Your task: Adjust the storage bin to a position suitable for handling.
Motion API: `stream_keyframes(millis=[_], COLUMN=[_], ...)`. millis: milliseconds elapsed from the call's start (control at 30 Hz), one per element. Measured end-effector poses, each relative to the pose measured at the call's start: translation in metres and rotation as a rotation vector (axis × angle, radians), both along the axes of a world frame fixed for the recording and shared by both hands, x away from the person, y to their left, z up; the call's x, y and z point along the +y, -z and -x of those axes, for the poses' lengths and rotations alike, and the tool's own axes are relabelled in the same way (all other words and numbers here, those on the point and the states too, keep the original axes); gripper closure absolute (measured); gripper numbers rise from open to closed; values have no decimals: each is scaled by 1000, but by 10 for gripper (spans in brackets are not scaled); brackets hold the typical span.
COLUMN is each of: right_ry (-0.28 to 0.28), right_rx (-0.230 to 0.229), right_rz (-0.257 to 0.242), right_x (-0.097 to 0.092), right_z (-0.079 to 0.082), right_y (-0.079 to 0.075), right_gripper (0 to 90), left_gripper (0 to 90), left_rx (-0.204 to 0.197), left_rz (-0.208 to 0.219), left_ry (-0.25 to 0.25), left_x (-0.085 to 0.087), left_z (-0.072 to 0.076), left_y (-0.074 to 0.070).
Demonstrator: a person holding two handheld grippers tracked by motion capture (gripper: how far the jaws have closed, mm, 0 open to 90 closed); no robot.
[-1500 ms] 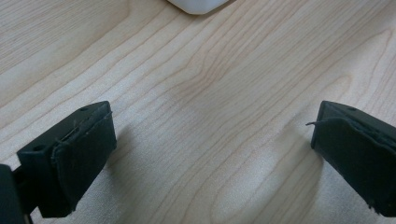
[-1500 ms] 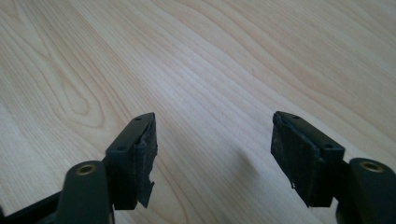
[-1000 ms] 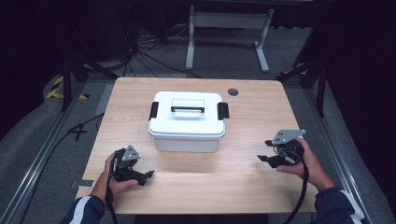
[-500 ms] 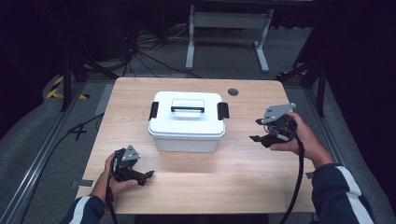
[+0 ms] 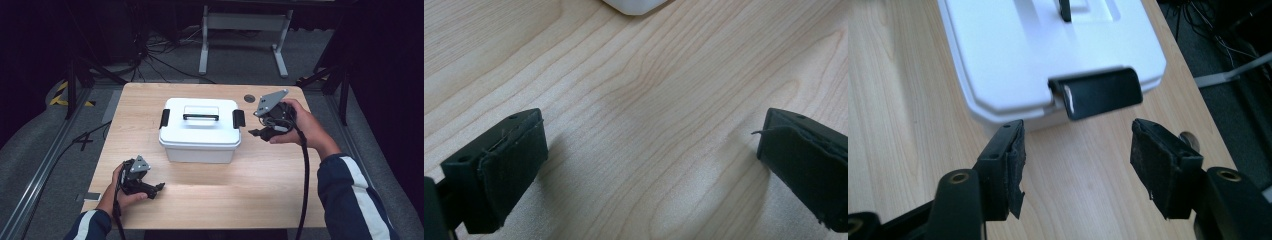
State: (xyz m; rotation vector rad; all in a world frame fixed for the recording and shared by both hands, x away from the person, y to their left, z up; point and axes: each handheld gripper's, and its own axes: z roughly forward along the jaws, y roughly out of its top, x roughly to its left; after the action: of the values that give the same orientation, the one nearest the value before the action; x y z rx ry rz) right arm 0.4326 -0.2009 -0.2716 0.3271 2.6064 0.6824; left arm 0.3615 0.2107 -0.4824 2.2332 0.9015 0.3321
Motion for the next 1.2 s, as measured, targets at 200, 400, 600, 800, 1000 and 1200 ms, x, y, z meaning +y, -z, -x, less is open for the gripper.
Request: stream_keyframes(millis=[200, 400, 600, 800, 1000, 1200], right_ry=[-34, -58, -84, -114, -129, -141], right_rx=[-8, -8, -10, -6, 9, 24], right_rz=[48, 87, 135, 164, 186, 183], right_x=[24, 46, 68, 88, 103, 114], right_z=[-10, -19, -24, -28, -32, -37], right_y=[-6, -13, -16, -15, -13, -12], right_gripper=[412, 427, 440, 469, 473, 505], left_gripper=[2, 3, 2, 3, 2, 2], left_rx=[0, 0, 0, 0, 4, 5], left_rz=[0, 2, 0, 0, -1, -3], left_ry=[0, 0, 0, 0, 3, 2], left_x=[0, 0, 0, 0, 0, 0], left_z=[0, 0, 0, 0, 0, 0], left_y=[0, 0, 0, 0, 0, -1])
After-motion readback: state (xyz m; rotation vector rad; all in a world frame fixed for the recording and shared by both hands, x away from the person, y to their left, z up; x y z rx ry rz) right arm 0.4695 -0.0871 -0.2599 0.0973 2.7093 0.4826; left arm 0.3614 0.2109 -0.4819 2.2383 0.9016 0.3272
